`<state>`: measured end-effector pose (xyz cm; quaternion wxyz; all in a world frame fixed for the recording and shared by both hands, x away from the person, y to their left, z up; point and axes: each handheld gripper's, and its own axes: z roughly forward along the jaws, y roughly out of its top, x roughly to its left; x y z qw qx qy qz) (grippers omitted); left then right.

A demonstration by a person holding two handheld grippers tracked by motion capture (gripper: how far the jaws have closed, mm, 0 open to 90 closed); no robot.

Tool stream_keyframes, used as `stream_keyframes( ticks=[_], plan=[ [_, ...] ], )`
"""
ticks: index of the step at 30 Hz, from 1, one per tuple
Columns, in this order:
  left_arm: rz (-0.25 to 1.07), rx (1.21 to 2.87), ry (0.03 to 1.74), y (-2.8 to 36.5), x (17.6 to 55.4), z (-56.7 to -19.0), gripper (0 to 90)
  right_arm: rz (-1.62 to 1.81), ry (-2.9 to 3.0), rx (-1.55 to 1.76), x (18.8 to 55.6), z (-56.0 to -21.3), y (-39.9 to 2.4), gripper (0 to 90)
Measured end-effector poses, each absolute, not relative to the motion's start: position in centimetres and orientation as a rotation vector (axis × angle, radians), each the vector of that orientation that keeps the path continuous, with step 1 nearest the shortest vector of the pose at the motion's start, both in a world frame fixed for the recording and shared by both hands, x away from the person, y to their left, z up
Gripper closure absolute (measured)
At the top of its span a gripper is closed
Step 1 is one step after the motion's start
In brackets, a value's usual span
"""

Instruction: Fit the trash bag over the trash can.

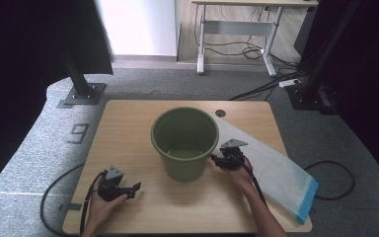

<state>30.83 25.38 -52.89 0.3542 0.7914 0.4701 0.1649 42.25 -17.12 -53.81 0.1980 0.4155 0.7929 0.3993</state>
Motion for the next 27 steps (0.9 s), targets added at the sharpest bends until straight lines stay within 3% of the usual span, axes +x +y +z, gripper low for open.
stream_keyframes(
  ticks=[5, 11, 16, 18, 27],
  plan=[
    [0.424, 2.035, 1.233, 25.7, 30.9, -53.0, 15.2, 1.086, 2.224, 1.176, 42.7, -54.6, -16.3, 46.2],
    [0.432, 2.035, 1.244, 25.7, 30.9, -53.0, 14.9, 1.066, 2.228, 1.198, 43.0, -55.2, -15.8, 57.0],
    [0.442, 2.026, 1.260, 26.0, 31.0, -52.9, 14.9, 1.067, 2.210, 1.271, 43.3, -55.0, -16.2, 82.5],
    [0.448, 2.028, 1.262, 26.0, 30.9, -52.9, 14.9, 1.138, 2.203, 1.301, 43.4, -54.9, -16.7, 88.3],
    [0.465, 2.010, 1.295, 26.5, 30.9, -52.9, 14.7, 1.445, 2.056, 1.316, 42.1, -51.1, -18.9, 88.6]
  ],
)
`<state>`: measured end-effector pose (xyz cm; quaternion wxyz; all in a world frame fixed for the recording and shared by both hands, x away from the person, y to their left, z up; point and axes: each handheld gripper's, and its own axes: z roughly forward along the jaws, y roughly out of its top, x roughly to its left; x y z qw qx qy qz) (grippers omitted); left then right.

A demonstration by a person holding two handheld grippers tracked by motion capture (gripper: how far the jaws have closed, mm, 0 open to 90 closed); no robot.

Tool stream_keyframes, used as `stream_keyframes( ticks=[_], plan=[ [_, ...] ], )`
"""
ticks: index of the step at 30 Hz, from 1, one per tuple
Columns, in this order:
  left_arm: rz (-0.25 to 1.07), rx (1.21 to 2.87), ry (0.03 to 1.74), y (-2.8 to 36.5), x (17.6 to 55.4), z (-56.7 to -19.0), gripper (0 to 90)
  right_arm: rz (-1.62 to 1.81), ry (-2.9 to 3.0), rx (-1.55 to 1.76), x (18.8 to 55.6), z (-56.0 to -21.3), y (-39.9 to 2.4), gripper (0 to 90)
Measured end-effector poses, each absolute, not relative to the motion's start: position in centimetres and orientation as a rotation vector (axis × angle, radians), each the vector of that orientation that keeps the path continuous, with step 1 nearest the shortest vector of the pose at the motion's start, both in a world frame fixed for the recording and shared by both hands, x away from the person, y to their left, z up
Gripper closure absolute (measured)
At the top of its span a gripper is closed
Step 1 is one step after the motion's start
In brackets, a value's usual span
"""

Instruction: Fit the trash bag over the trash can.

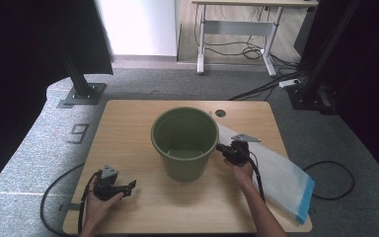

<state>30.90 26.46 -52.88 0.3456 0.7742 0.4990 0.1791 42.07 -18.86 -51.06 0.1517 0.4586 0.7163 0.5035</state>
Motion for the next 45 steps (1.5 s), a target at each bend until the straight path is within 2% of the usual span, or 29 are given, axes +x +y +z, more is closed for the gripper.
stream_keyframes(
  ticks=[11, 23, 45],
  plan=[
    [0.454, 1.999, 1.319, 26.8, 31.0, -53.2, 14.8, 1.566, 1.899, 1.297, 40.6, -46.7, -22.6, 88.7],
    [0.453, 1.985, 1.329, 27.1, 31.0, -53.3, 14.9, 1.707, 1.740, 1.260, 39.3, -42.7, -24.7, 88.6],
    [0.404, 1.951, 1.340, 27.7, 31.0, -53.3, 15.0, 1.811, 1.641, 1.054, 36.1, -35.5, -23.8, 88.7]
  ],
)
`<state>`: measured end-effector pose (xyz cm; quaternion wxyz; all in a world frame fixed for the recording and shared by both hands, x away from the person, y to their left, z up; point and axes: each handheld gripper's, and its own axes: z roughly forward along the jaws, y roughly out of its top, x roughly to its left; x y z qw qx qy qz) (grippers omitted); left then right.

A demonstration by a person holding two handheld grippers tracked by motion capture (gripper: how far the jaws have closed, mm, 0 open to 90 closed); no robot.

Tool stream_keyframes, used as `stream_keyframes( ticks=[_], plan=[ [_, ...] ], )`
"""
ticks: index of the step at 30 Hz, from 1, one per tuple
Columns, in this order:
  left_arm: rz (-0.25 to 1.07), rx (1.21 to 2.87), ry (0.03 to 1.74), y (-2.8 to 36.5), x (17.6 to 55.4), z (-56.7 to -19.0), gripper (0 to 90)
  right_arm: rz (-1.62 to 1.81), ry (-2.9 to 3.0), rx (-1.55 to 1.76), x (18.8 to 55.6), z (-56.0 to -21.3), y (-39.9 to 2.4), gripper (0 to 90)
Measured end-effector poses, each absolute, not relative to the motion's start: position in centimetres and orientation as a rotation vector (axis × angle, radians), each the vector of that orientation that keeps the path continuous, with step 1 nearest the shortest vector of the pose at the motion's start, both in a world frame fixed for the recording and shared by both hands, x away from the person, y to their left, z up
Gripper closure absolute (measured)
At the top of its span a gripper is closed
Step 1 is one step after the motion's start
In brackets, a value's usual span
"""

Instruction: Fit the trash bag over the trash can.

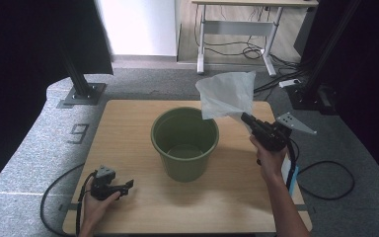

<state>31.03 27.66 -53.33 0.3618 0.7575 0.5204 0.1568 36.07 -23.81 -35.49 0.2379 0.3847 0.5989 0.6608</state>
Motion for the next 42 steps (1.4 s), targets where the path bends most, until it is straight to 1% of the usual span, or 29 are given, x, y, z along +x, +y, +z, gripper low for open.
stream_keyframes(
  ticks=[3, 7, 14, 22, 31, 37, 38, 39, 40, 42],
  plan=[
    [0.400, 1.950, 1.345, 27.7, 31.1, -53.4, 15.0, 1.799, 1.643, 0.990, 35.3, -34.2, -22.9, 88.7],
    [0.400, 1.948, 1.345, 27.7, 31.1, -53.4, 15.0, 1.811, 1.692, 0.947, 34.6, -34.0, -21.7, 88.7],
    [0.396, 1.953, 1.346, 27.8, 31.0, -53.4, 15.0, 1.852, 1.808, 0.885, 33.6, -35.5, -19.3, 88.6],
    [0.390, 1.962, 1.342, 27.6, 31.1, -53.5, 15.0, 1.887, 1.930, 0.876, 32.5, -37.5, -18.0, 88.6],
    [0.392, 1.965, 1.341, 27.6, 31.0, -53.5, 15.0, 1.784, 2.024, 0.829, 32.7, -39.1, -16.3, 88.3],
    [0.392, 1.964, 1.344, 27.6, 31.0, -53.5, 15.1, 1.768, 2.044, 0.825, 32.7, -39.4, -16.1, 85.8],
    [0.392, 1.961, 1.344, 27.6, 31.0, -53.5, 15.1, 1.757, 2.054, 0.819, 32.6, -39.4, -16.1, 81.5],
    [0.392, 1.961, 1.344, 27.6, 31.0, -53.5, 15.0, 1.757, 2.054, 0.819, 32.6, -39.4, -16.1, 81.5],
    [0.392, 1.960, 1.344, 27.6, 31.0, -53.5, 15.0, 1.746, 2.054, 0.813, 32.4, -39.3, -16.2, 72.6],
    [0.392, 1.960, 1.345, 27.6, 31.0, -53.5, 15.0, 1.724, 2.042, 0.805, 32.0, -39.2, -16.3, 59.3]
  ],
)
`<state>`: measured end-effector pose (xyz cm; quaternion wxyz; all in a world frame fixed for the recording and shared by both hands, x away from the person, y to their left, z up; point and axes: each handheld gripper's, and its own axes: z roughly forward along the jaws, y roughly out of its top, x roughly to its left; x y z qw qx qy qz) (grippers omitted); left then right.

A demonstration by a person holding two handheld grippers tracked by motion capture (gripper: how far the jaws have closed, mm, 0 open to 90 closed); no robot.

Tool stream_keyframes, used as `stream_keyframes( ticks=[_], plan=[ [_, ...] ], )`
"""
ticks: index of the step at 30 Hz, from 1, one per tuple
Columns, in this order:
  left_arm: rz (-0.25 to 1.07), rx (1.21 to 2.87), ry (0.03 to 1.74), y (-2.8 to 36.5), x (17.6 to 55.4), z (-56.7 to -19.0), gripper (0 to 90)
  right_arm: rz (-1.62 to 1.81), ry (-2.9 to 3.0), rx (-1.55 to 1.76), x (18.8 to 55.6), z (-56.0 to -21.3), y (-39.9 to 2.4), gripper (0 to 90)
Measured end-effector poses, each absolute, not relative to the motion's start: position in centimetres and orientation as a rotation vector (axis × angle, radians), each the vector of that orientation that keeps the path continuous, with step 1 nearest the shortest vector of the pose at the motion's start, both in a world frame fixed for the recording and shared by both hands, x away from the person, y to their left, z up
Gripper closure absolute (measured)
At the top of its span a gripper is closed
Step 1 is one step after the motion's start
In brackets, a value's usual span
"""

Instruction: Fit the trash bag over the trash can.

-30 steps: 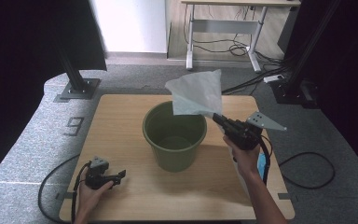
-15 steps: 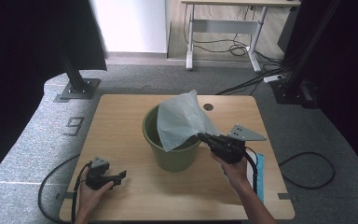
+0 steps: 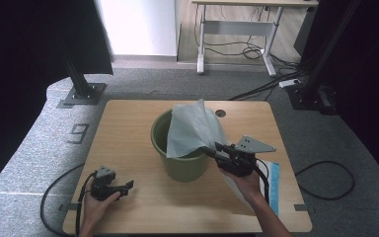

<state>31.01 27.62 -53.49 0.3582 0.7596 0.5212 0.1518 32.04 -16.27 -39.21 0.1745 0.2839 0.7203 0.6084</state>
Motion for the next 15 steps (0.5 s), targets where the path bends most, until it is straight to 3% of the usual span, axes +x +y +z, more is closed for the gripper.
stream_keyframes(
  ticks=[2, 3, 5, 10, 15],
  plan=[
    [0.390, 1.962, 1.346, 27.6, 31.0, -53.5, 15.1, 1.685, 2.012, 0.806, 31.5, -39.1, -16.4, 47.6],
    [0.390, 1.962, 1.346, 27.6, 31.0, -53.5, 15.1, 1.685, 2.012, 0.806, 31.5, -39.1, -16.4, 47.6],
    [0.387, 1.970, 1.344, 27.4, 31.1, -53.6, 15.1, 1.652, 1.990, 0.812, 30.6, -39.1, -16.7, 37.8],
    [0.389, 1.968, 1.345, 27.4, 31.0, -53.6, 15.1, 1.609, 1.958, 0.832, 29.1, -39.9, -17.9, 31.6],
    [0.389, 1.964, 1.342, 27.1, 30.9, -53.4, 15.1, 1.545, 1.981, 0.907, 28.1, -42.9, -19.1, 28.4]
  ],
)
